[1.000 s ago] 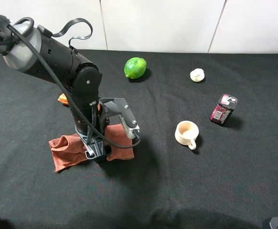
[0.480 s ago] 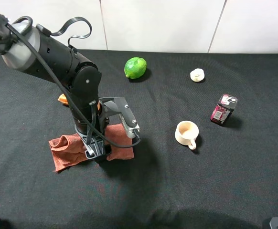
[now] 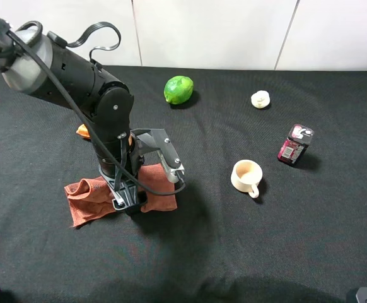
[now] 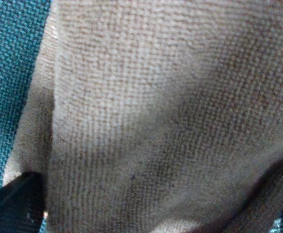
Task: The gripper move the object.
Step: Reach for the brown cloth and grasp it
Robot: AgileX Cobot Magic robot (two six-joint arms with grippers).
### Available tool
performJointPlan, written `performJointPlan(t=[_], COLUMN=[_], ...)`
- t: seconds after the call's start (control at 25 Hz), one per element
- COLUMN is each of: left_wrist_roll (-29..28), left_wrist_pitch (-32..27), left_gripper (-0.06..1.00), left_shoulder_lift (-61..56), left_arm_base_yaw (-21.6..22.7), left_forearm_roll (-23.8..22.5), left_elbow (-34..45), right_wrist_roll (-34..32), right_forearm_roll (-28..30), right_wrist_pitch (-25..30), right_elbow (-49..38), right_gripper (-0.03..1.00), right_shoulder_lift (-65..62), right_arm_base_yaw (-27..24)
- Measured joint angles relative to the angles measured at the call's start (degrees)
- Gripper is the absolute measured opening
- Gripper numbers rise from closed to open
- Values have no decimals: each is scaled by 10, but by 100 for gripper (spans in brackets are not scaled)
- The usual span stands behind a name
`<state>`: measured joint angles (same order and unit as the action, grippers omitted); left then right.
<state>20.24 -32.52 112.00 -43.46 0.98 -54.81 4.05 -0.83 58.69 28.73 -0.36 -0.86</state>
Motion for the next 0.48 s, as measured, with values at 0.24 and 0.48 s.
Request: performJointPlan(t=[0.24,0.48], left_wrist_roll=[0,0], left_wrist_pitch=[-2,-3], left_gripper=[96,96], left_shoulder_lift=[-3,-11], left_arm_base_yaw=[0,0], left_forearm_roll=[0,0], left_elbow=[-1,-1], right_wrist_roll=[0,0], right_forearm_roll=[0,0], right_wrist_pitch=[0,0], right_elbow=[0,0], right_gripper=[69,69], right_shoulder_lift=[0,0], right_arm_base_yaw=[0,0])
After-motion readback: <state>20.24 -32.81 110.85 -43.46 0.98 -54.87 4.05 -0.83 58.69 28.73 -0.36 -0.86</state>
